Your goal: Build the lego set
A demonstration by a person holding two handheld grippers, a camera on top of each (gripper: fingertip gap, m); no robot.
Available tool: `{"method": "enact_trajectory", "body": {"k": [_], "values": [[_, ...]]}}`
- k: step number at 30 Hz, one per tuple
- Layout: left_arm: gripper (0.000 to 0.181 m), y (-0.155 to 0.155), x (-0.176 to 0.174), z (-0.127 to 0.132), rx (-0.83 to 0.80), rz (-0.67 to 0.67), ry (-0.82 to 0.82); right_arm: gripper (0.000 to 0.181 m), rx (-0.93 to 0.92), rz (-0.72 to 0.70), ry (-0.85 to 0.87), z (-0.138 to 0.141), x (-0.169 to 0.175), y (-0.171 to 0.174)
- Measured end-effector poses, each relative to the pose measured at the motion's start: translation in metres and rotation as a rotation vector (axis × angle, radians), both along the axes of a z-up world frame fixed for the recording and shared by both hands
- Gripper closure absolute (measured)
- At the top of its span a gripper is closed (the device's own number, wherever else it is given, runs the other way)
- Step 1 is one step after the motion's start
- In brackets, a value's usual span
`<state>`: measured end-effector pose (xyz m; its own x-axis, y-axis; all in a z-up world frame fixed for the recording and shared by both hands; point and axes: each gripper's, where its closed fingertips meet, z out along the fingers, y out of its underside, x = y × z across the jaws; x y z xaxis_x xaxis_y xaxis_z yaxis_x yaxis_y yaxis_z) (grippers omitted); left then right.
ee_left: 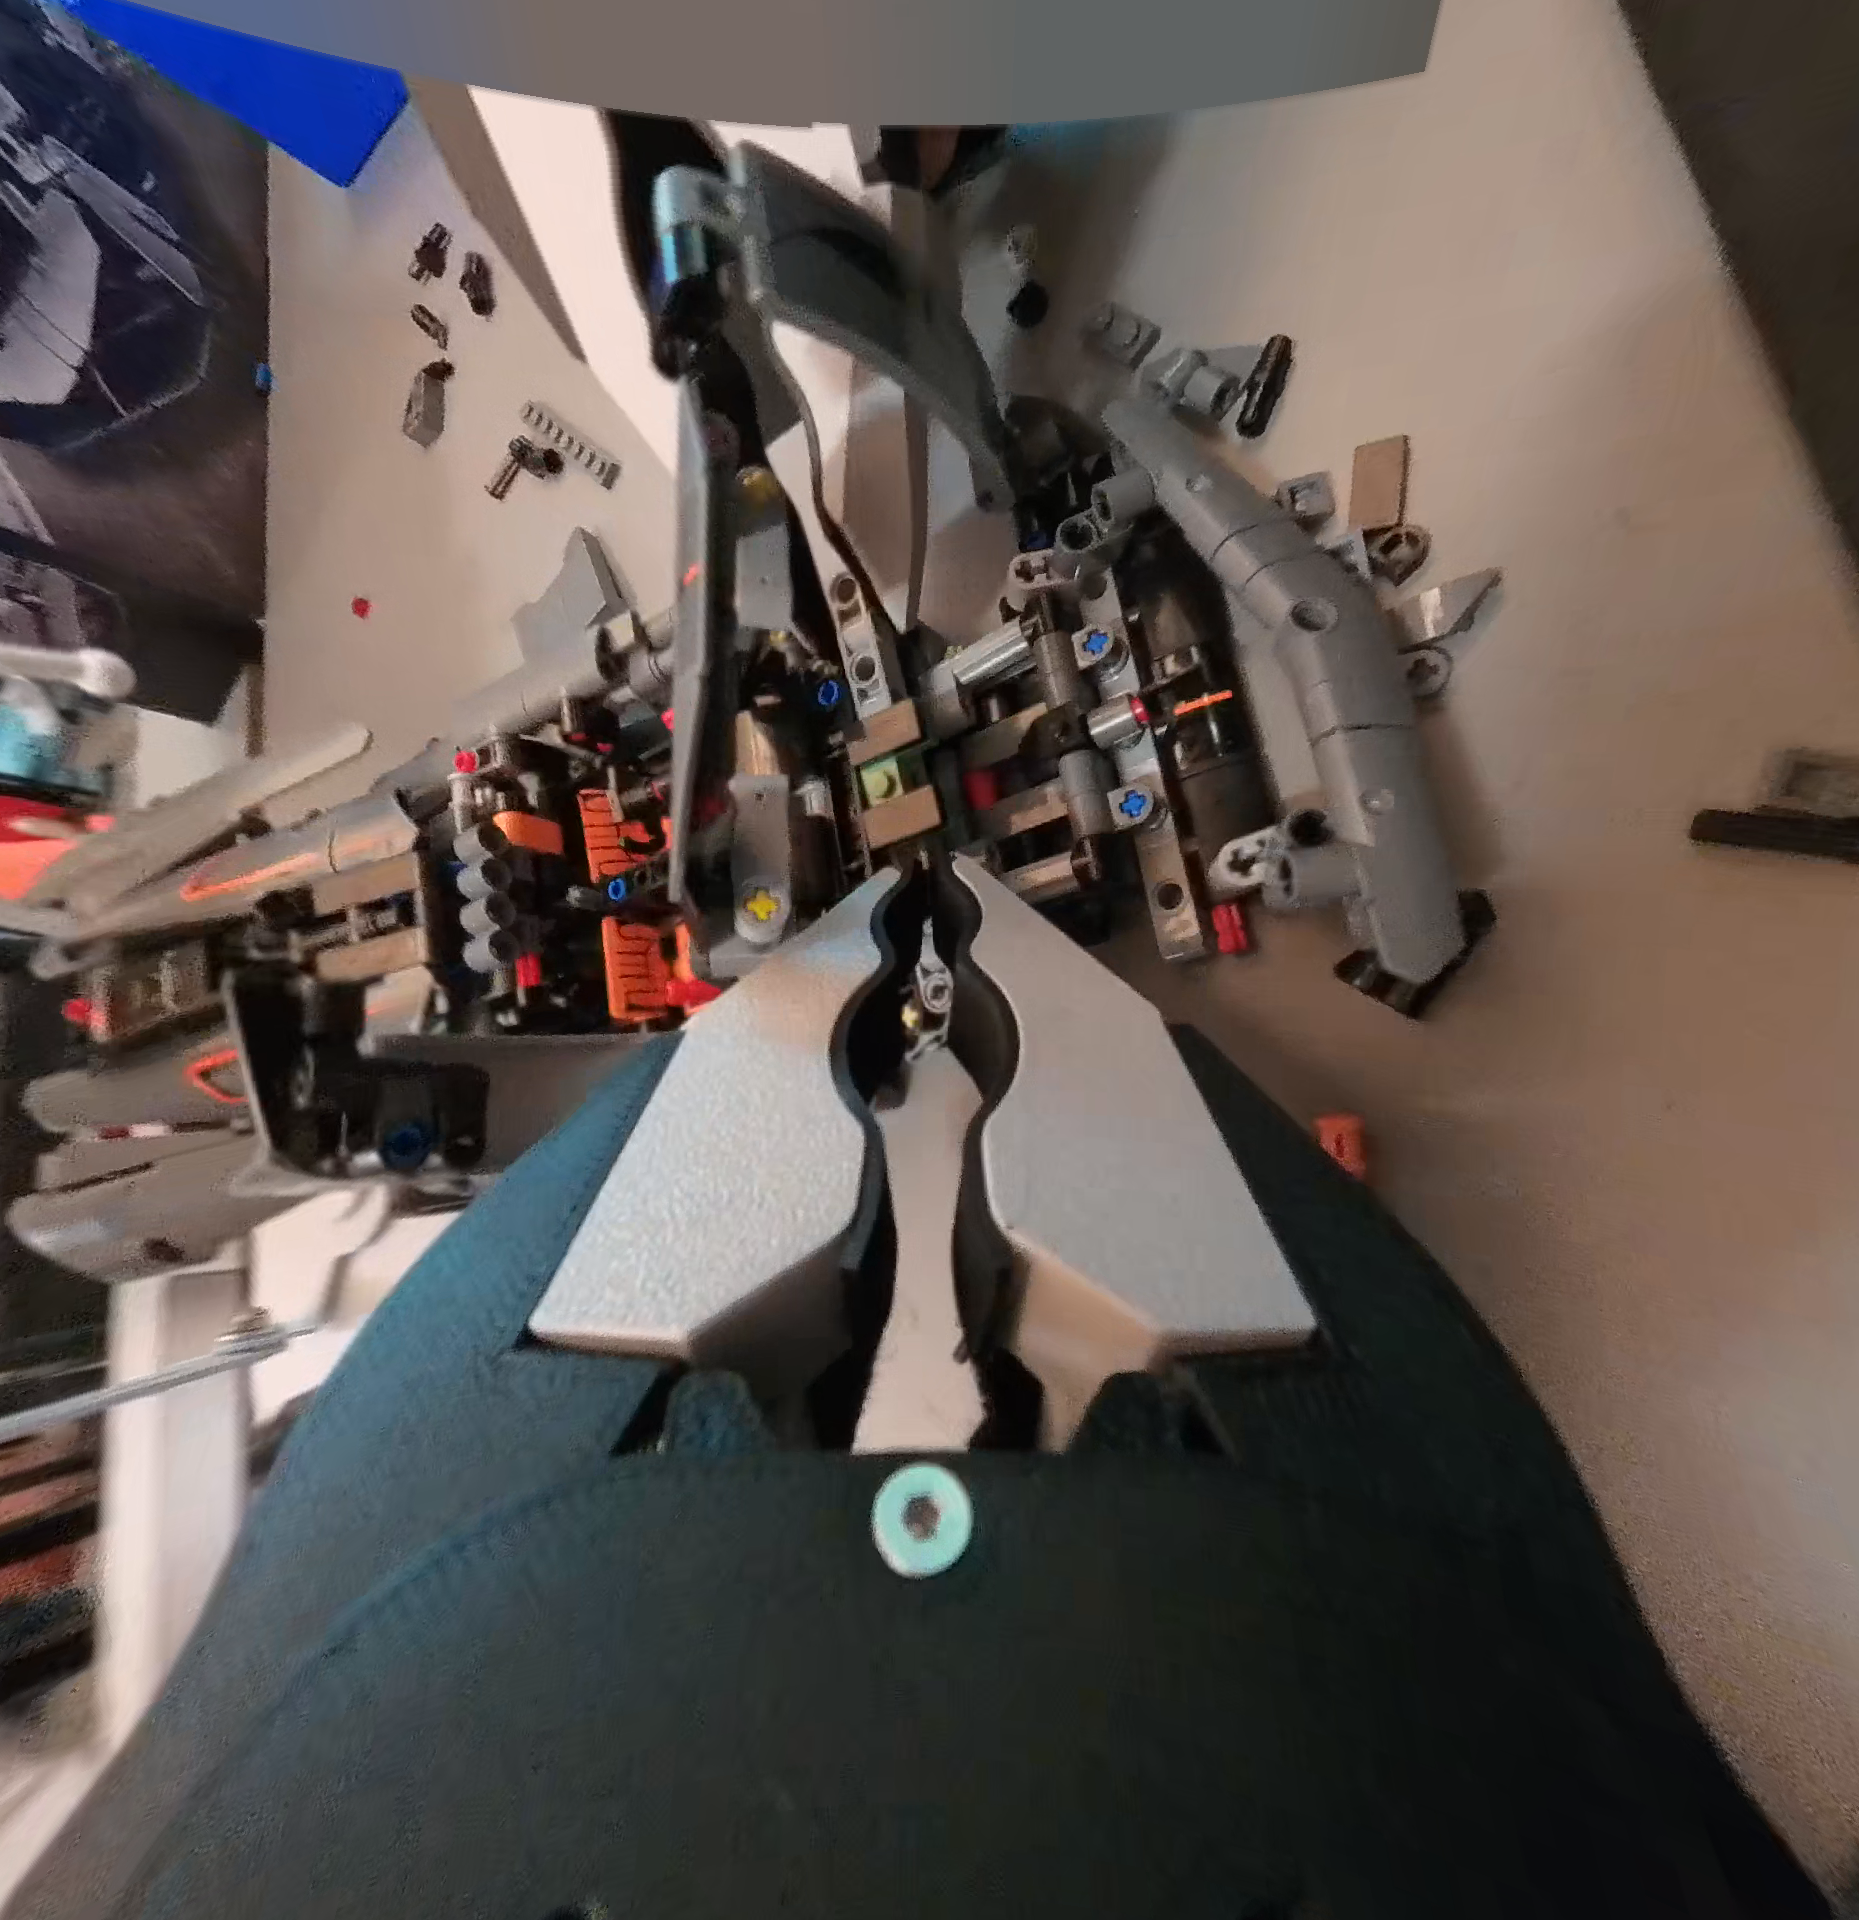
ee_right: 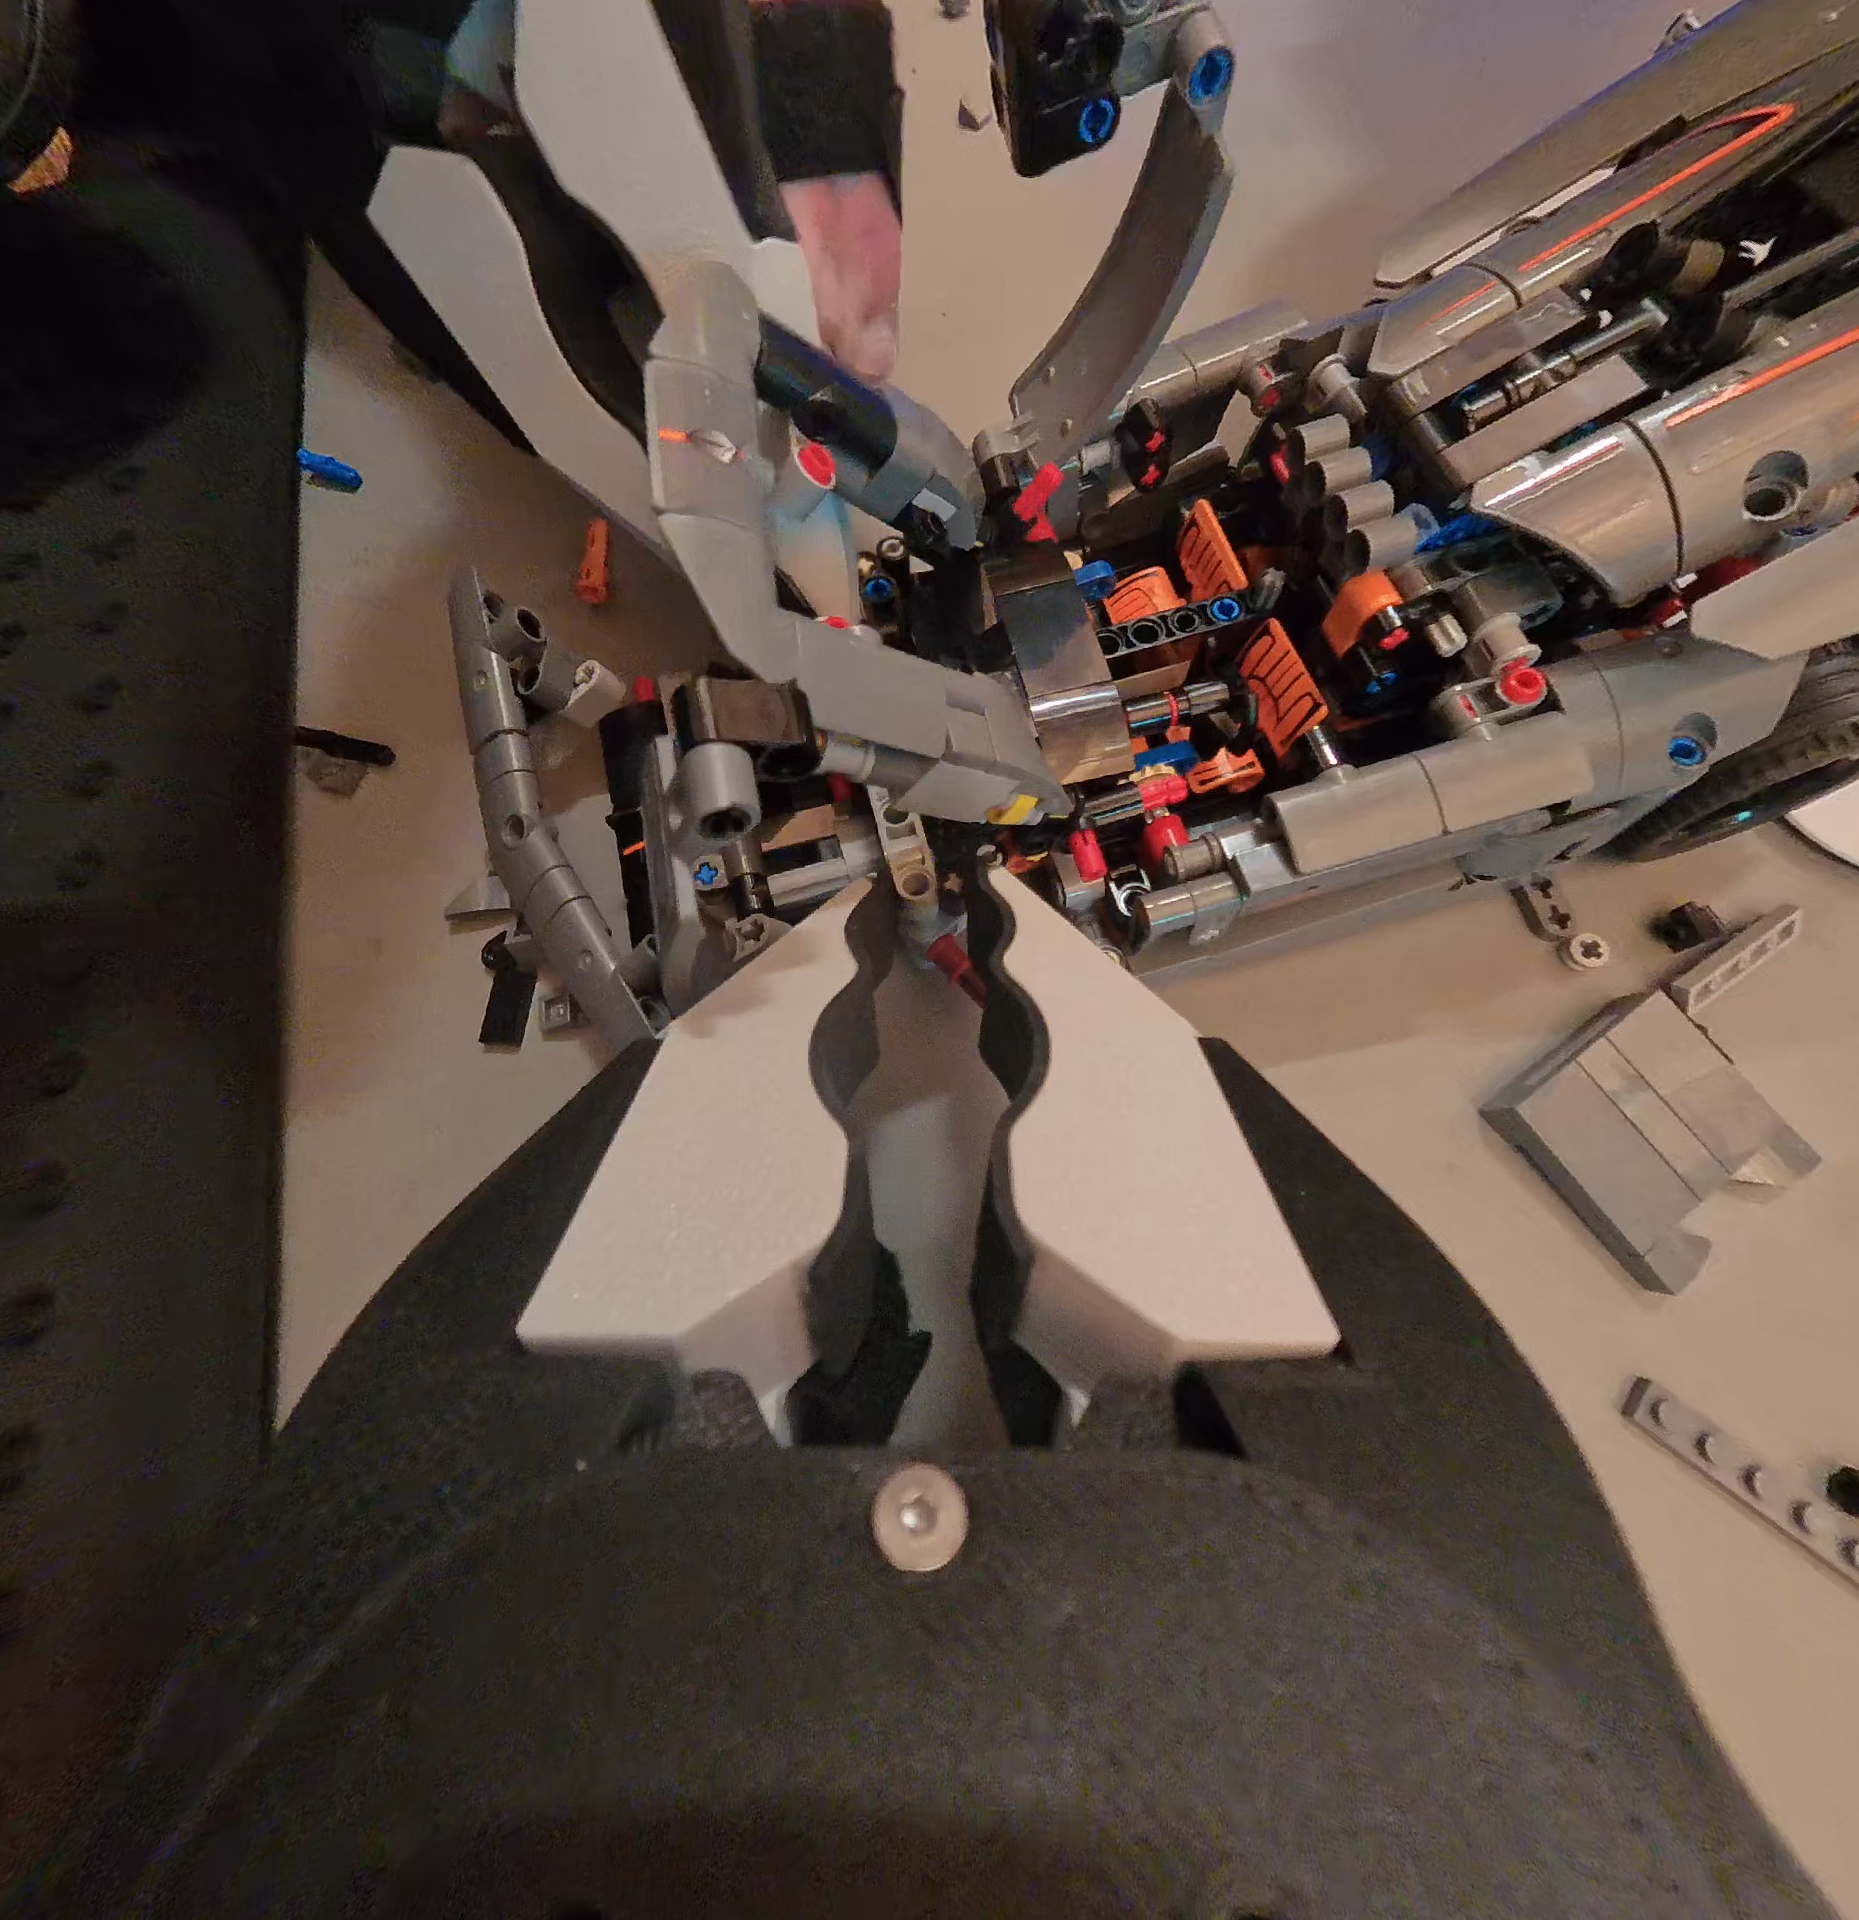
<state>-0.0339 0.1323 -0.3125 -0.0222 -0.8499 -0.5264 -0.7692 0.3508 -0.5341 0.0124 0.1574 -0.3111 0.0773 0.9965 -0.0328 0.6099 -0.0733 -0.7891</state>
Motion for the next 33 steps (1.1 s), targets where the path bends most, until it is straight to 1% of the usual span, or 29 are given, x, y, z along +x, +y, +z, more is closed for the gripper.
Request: {"method": "enact_trajectory", "body": {"k": [1,3,6,8,10,13,14,16,18,22,27,30,33], "values": [[0.181,0.0,0.0,0.0,0.051,-0.009,0.033,0.169,-0.004,0.0,0.002,0.0,0.0,0.0],[0.181,0.0,0.0,0.001,0.012,0.0,0.012,0.169,-0.007,0.001,0.004,0.0,0.0,0.0],[0.181,-0.001,0.002,0.003,0.066,-0.018,0.026,0.169,-0.007,-0.002,0.013,0.001,0.0,0.0],[0.181,-0.002,0.0,0.005,0.049,-0.023,-0.002,0.169,0.005,-0.004,0.018,0.002,0.0,0.0],[0.181,-0.005,-0.005,0.008,0.004,-0.019,0.012,0.169,-0.014,-0.001,0.026,0.003,0.001,0.0],[0.176,-0.006,-0.015,0.014,-0.001,0.0,-0.031,0.169,-0.014,0.002,0.032,0.004,0.001,-0.001],[0.176,-0.008,-0.017,0.018,0.008,-0.002,-0.055,0.169,-0.013,0.002,0.032,0.004,0.001,-0.001],[0.175,-0.014,-0.019,0.023,-0.024,-0.006,-0.104,0.169,-0.026,0.0,0.036,0.005,0.002,0.0],[0.174,-0.014,-0.021,0.027,-0.01,0.018,-0.138,0.169,-0.035,0.003,0.044,0.006,0.002,-0.001],[0.172,-0.008,-0.03,0.015,0.005,0.054,-0.094,0.171,-0.038,0.003,0.052,0.009,0.004,-0.002],[0.165,-0.01,-0.033,-0.001,-0.075,0.051,-0.044,0.173,-0.034,0.005,0.049,0.008,0.005,-0.003],[0.161,-0.009,-0.032,0.0,-0.06,0.055,-0.049,0.173,-0.035,0.0,0.059,0.01,0.006,-0.003],[0.162,-0.009,-0.03,-0.002,-0.04,0.046,-0.04,0.173,-0.033,0.002,0.062,0.011,0.006,-0.003]]}}
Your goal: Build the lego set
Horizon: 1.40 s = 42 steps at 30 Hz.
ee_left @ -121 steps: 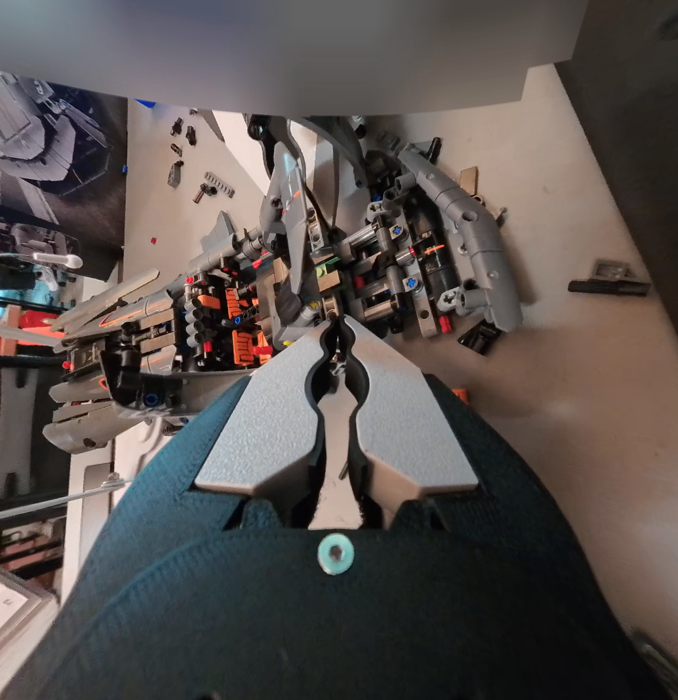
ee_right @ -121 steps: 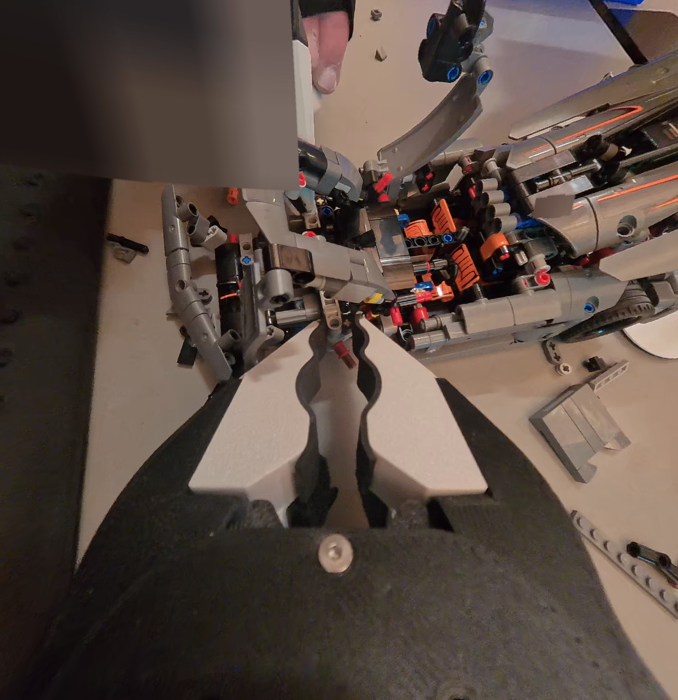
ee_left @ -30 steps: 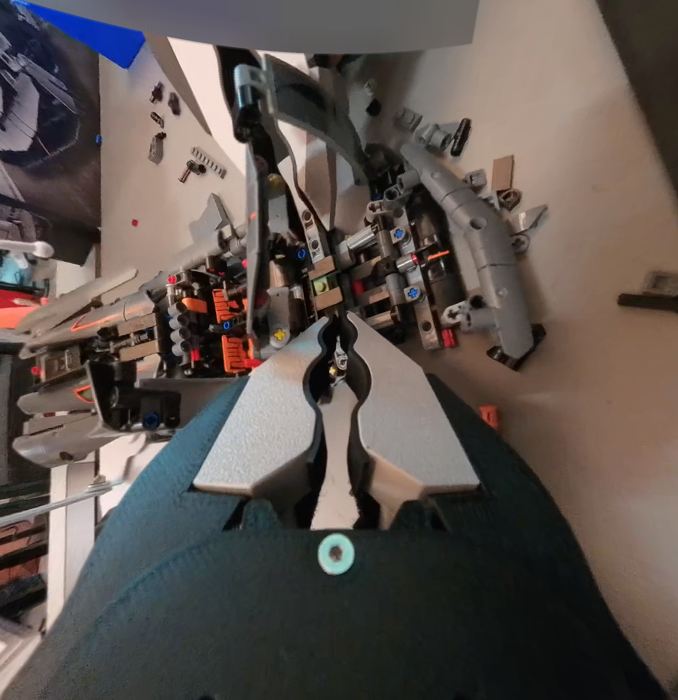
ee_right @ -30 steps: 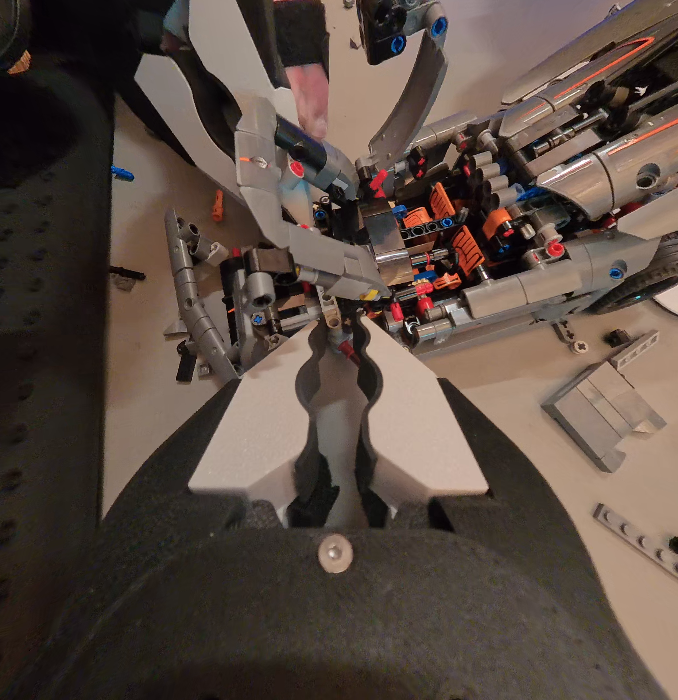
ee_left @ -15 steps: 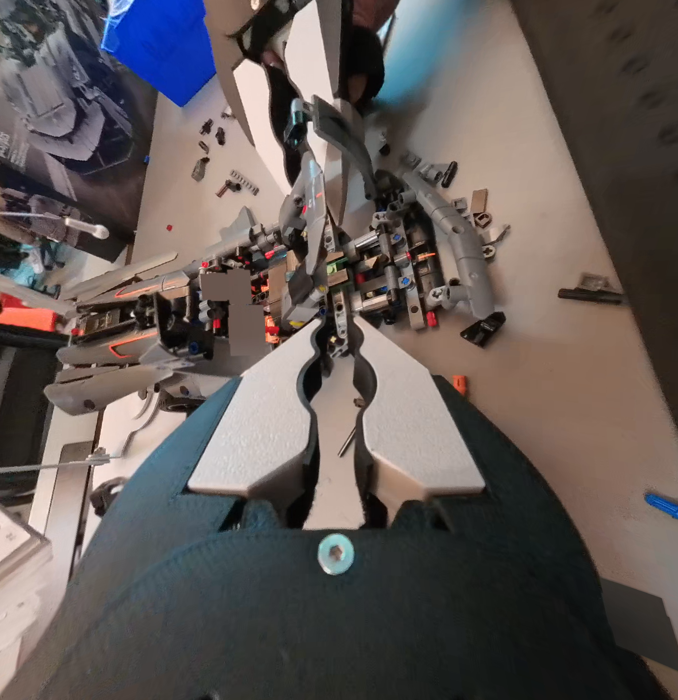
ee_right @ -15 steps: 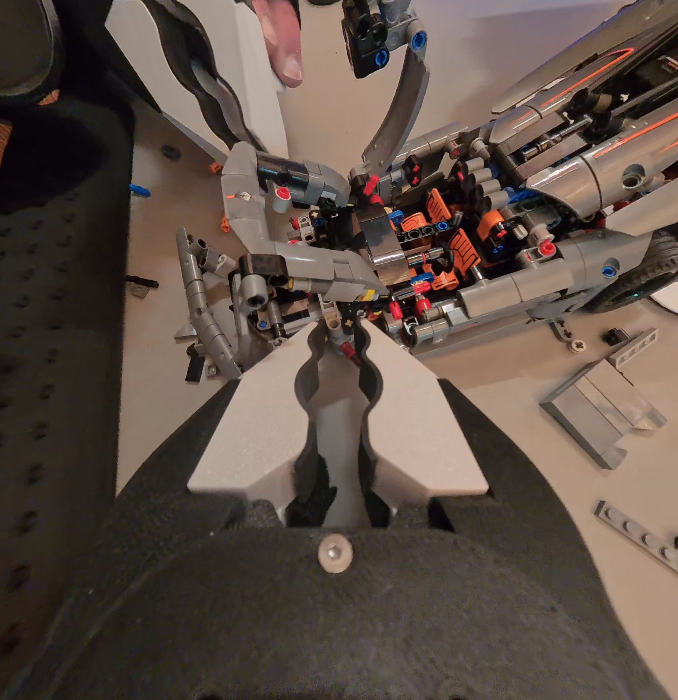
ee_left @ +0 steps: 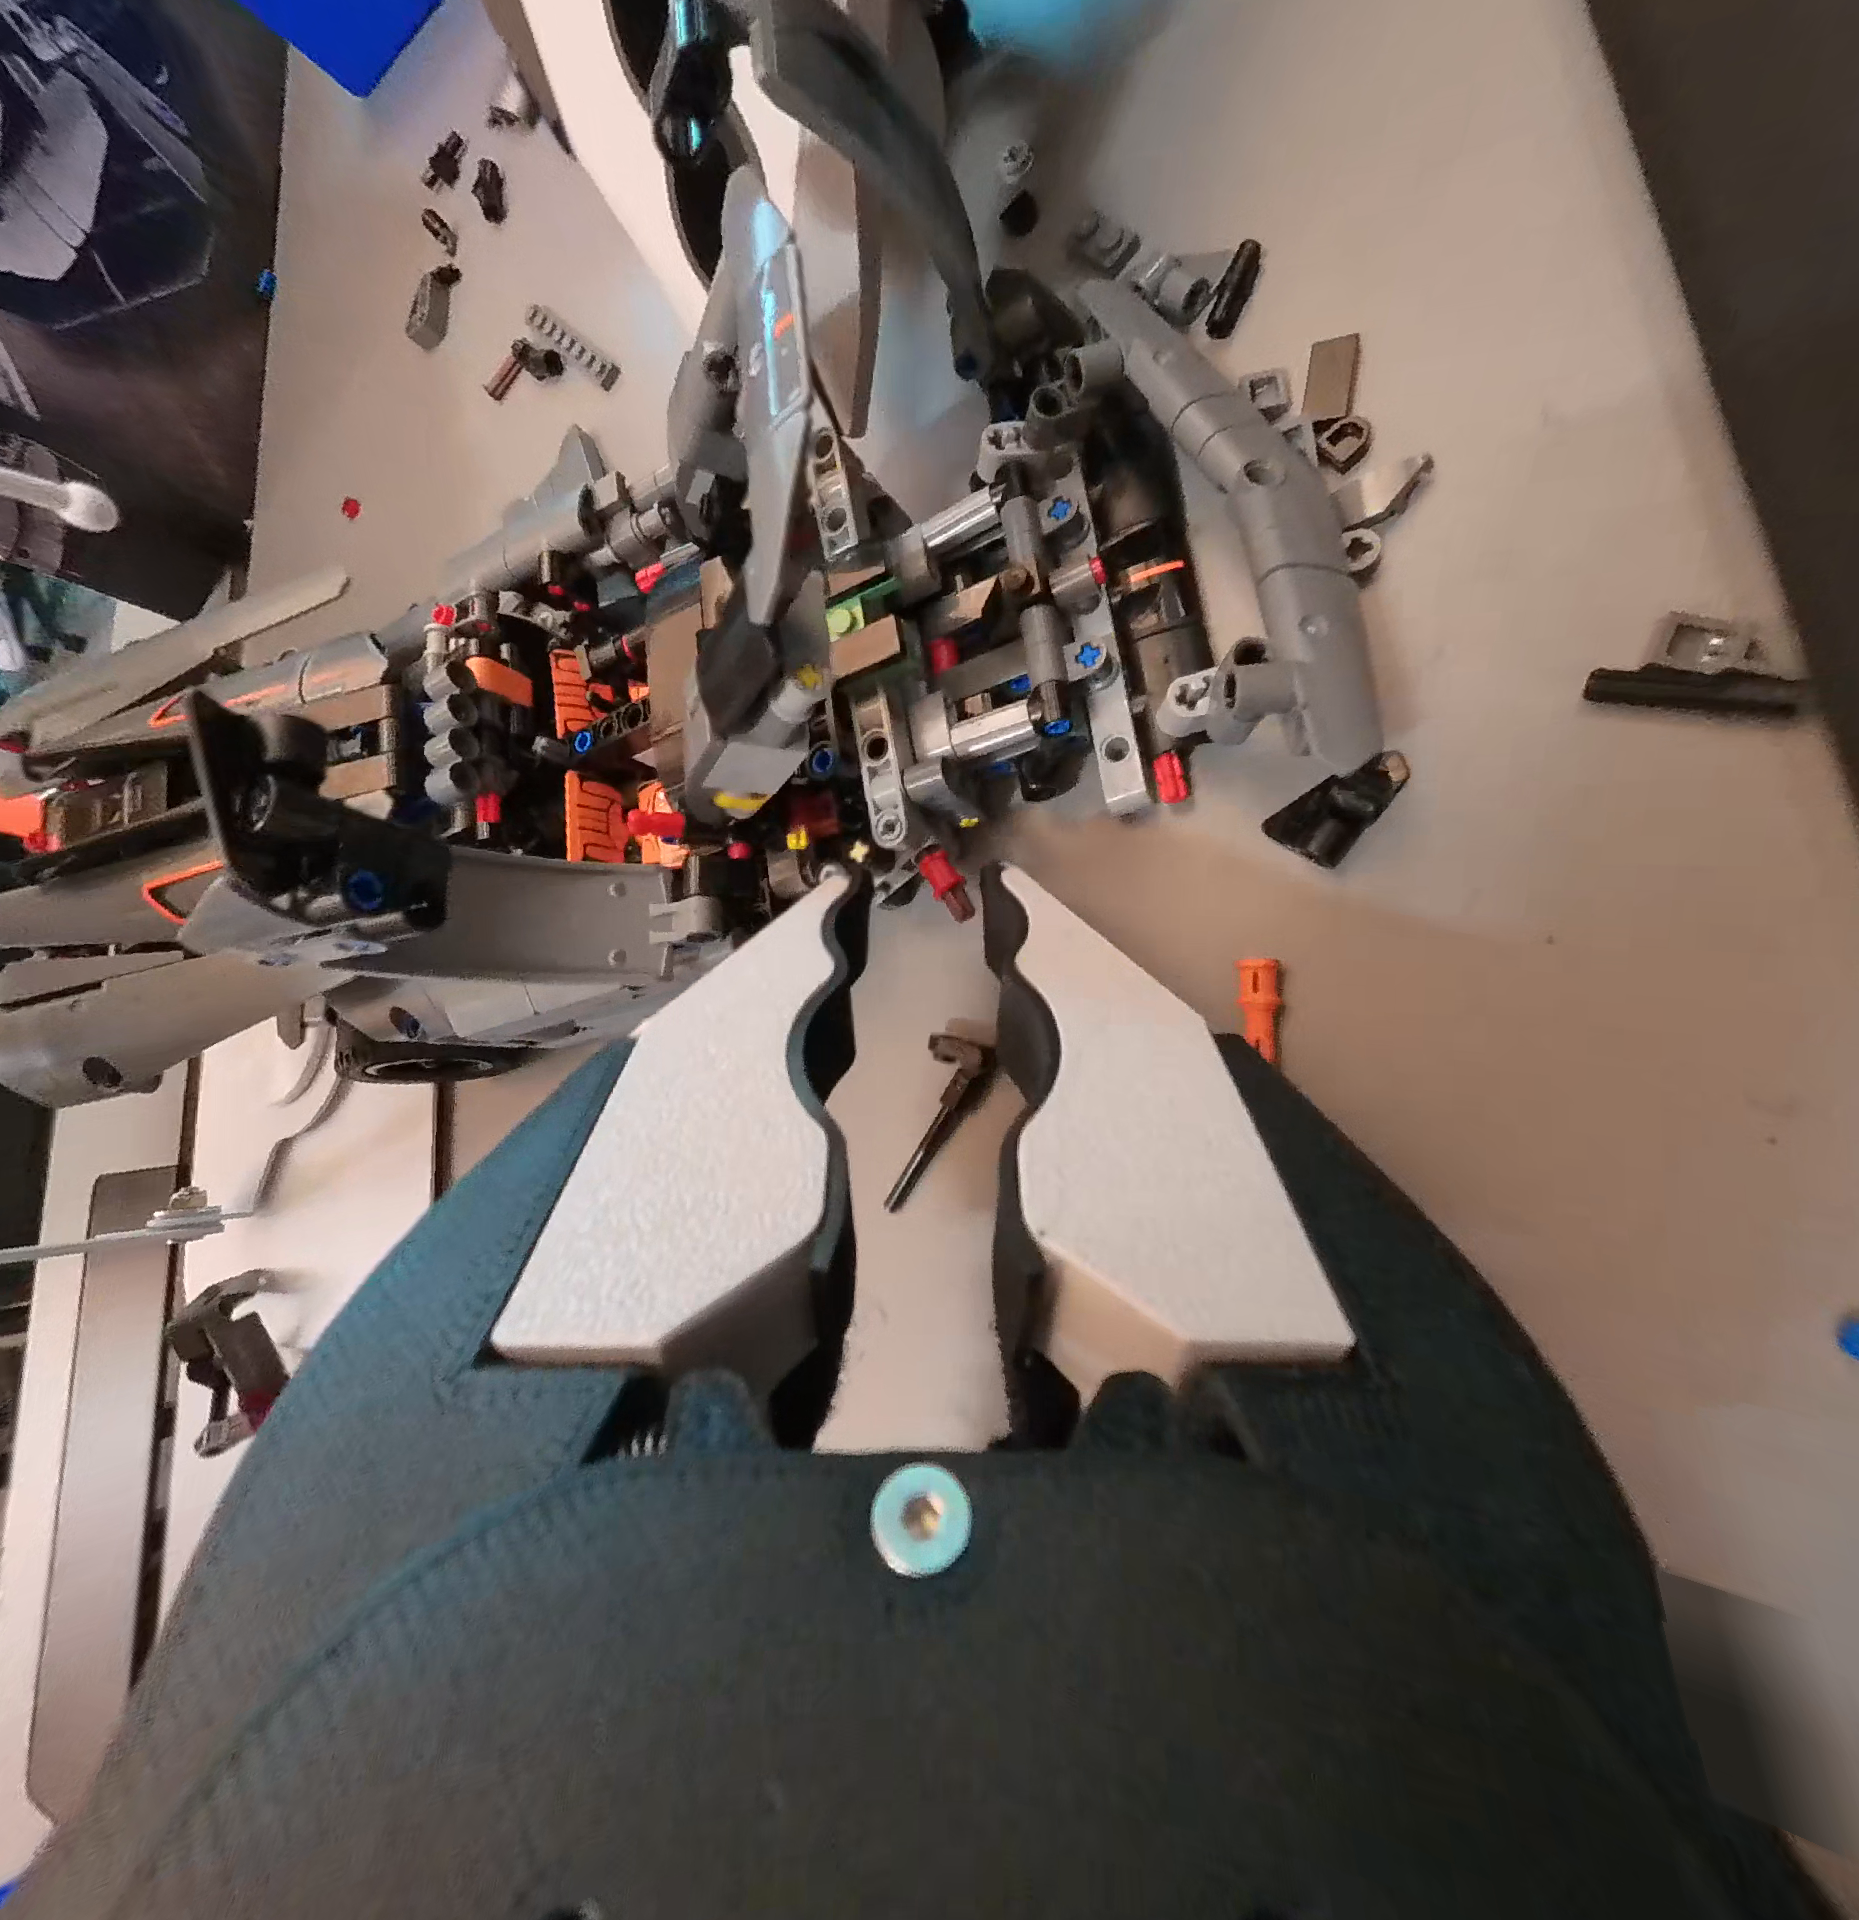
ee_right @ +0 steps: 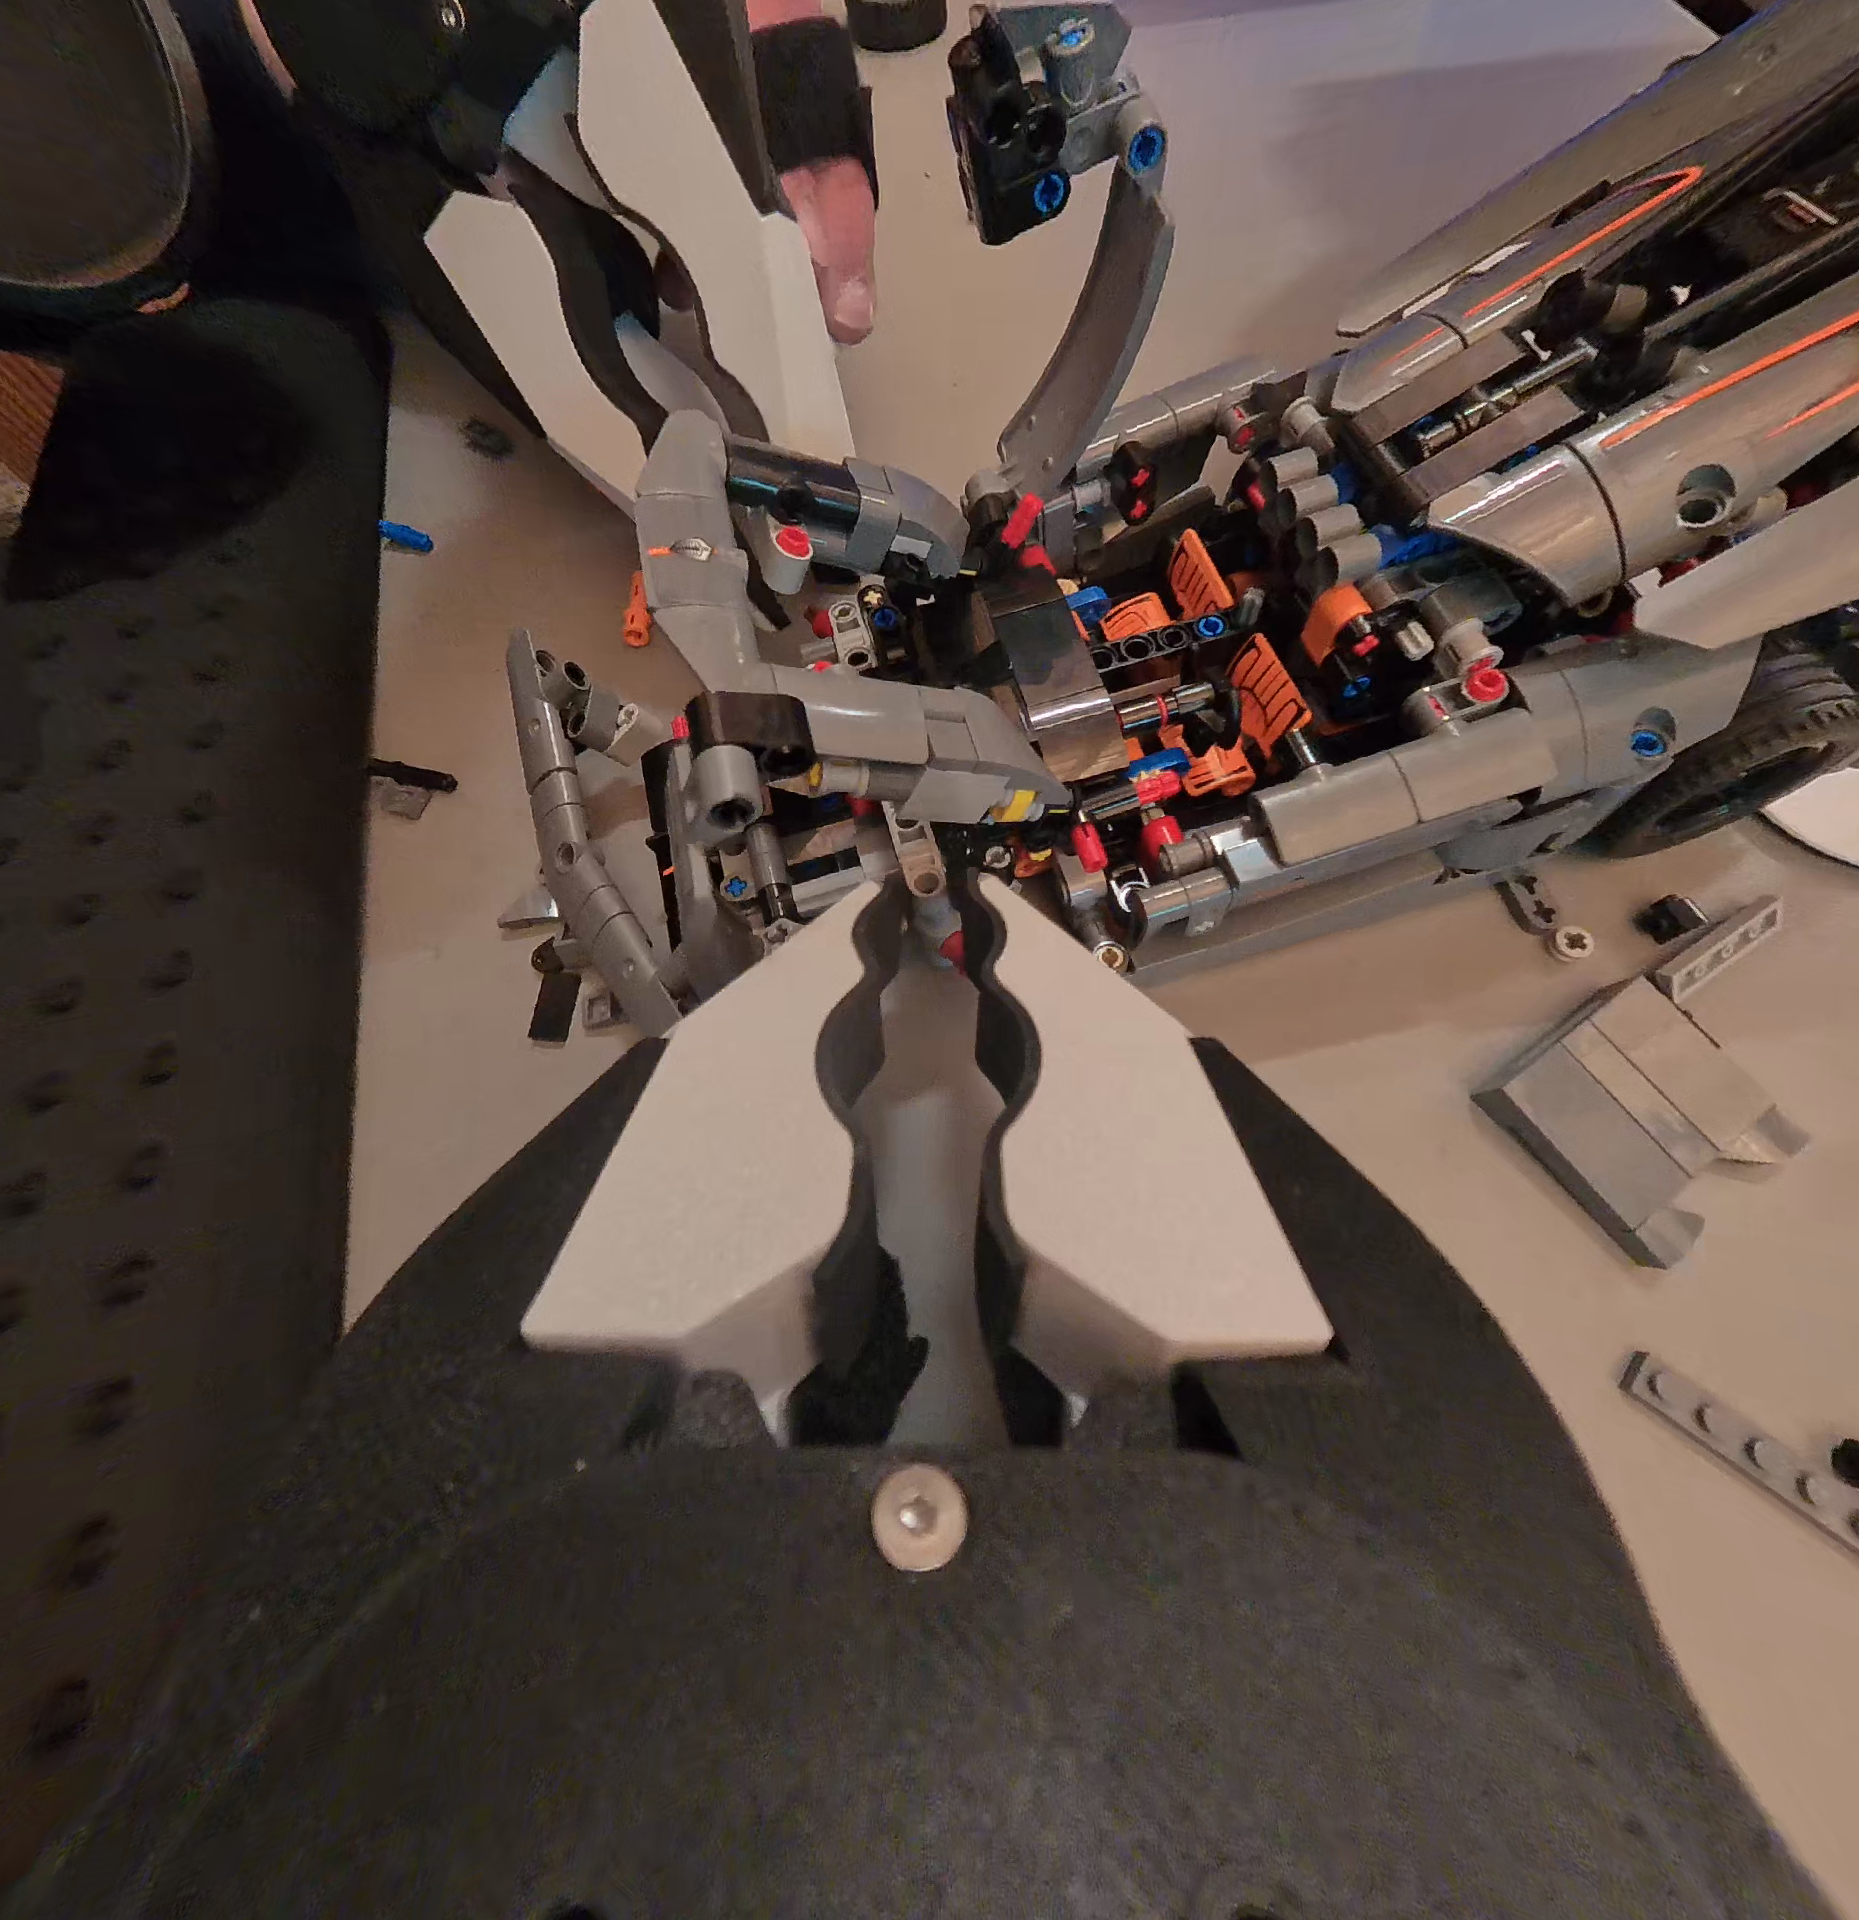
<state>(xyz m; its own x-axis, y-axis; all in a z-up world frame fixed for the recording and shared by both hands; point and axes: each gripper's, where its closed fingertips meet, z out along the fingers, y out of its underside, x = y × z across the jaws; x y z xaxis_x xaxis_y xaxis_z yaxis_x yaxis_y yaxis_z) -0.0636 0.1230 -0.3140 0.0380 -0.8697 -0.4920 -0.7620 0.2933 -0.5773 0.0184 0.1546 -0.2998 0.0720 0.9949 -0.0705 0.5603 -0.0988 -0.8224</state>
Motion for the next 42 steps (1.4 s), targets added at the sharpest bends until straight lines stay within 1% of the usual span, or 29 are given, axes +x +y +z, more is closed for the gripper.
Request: {"method": "enact_trajectory", "body": {"k": [4,9,13,16,28,30,33,35,40,42], "values": [[0.164,-0.001,0.004,-0.002,0.013,-0.012,0.0,0.174,0.0,0.011,-0.023,-0.005,0.0,-0.002],[0.162,-0.003,0.006,-0.003,0.009,-0.008,0.009,0.175,0.022,0.01,-0.039,-0.006,0.001,-0.002],[0.162,-0.001,0.007,-0.003,0.035,-0.003,0.014,0.172,0.027,0.001,-0.043,-0.007,0.001,0.0],[0.162,-0.001,0.008,-0.003,0.029,0.006,0.011,0.177,0.039,-0.007,-0.044,-0.007,0.002,0.001],[0.168,0.003,0.006,-0.001,0.024,0.02,0.008,0.177,0.025,-0.008,-0.053,-0.009,-0.001,0.0],[0.166,0.003,0.006,-0.001,0.01,0.02,0.0,0.177,-0.007,-0.011,-0.047,-0.008,-0.001,0.001],[0.159,0.001,0.01,-0.005,0.001,0.011,0.002,0.174,-0.036,-0.014,-0.047,-0.007,0.003,0.002],[0.158,0.001,0.01,-0.01,0.009,0.009,0.028,0.174,-0.013,-0.018,-0.063,-0.008,0.004,0.002],[0.157,0.001,0.012,-0.011,0.0,0.004,0.014,0.181,0.007,-0.022,-0.098,-0.014,0.009,0.005],[0.157,0.001,0.012,-0.01,0.001,0.006,0.014,0.181,0.022,-0.025,-0.095,-0.013,0.008,0.005]]}}
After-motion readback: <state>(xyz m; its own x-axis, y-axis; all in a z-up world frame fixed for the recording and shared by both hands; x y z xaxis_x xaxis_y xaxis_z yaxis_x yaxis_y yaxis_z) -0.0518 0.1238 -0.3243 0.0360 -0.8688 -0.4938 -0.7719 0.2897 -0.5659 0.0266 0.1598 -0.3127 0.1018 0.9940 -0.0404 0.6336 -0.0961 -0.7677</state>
